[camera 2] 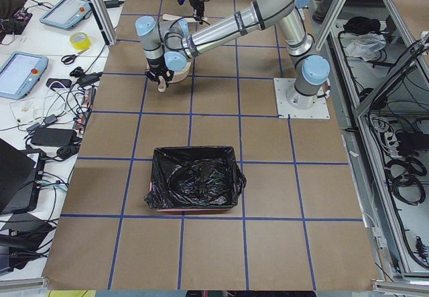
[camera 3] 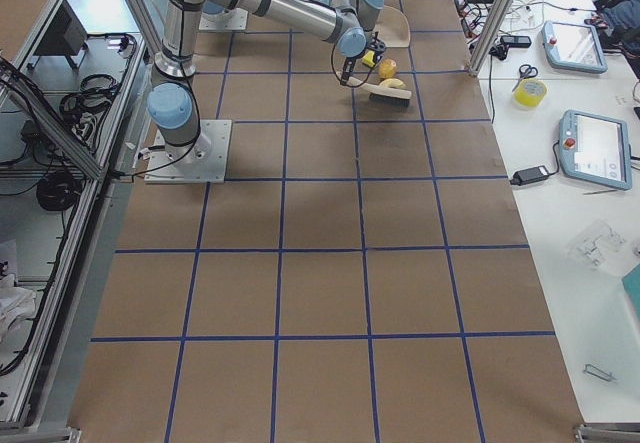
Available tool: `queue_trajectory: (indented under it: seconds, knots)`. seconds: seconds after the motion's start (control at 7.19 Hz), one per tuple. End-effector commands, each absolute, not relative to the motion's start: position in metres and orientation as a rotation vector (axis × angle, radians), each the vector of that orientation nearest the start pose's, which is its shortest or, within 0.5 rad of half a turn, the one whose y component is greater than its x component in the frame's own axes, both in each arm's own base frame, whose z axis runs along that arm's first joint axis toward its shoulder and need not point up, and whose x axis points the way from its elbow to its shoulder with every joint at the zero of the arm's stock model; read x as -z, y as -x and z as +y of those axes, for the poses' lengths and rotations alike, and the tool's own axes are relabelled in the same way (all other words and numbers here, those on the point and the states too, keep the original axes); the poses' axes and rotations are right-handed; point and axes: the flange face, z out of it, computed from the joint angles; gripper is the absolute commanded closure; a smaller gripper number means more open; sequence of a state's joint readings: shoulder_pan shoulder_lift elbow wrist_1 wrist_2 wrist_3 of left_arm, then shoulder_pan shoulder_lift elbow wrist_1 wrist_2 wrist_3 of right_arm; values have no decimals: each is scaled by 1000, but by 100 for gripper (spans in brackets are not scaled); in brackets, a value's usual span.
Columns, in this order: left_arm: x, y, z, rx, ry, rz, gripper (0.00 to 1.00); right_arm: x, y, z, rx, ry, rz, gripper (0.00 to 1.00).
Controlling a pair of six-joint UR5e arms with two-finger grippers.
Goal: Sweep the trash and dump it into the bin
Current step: 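Sweep the sponge, potato and peel toward the dustpan with the brush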
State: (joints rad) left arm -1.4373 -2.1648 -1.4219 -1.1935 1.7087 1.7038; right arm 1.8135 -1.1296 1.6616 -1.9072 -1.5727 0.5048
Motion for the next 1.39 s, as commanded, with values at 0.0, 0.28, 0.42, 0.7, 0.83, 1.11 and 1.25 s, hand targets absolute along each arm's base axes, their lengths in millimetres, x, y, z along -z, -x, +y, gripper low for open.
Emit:
queue_trajectory:
  seconds: [0.0,0.28,0.42,0.7,0.83,1.11,1.25]
  knots:
    - [-239,28,-693,237,2236,-2228,100,-236,-294,-549,-275,-392,3178,100]
    - [-239,28,-693,237,2236,-2228,100,-230,-322,-542,-284,-337,3182,100]
    - [-238,28,-693,238,2235,-2227,100,-227,-327,-539,-344,-346,3133,100]
    - [-238,28,-693,235,2235,-2228,100,-228,-336,-535,-372,-380,3075,100]
    - [-238,28,-693,236,2234,-2227,100,-225,-341,-536,-373,-413,3067,100]
    - [-237,28,-692,237,2233,-2226,100,-229,-372,-539,-359,-456,3036,100]
    - [-237,28,-692,236,2234,-2227,100,-228,-387,-545,-347,-471,3035,100]
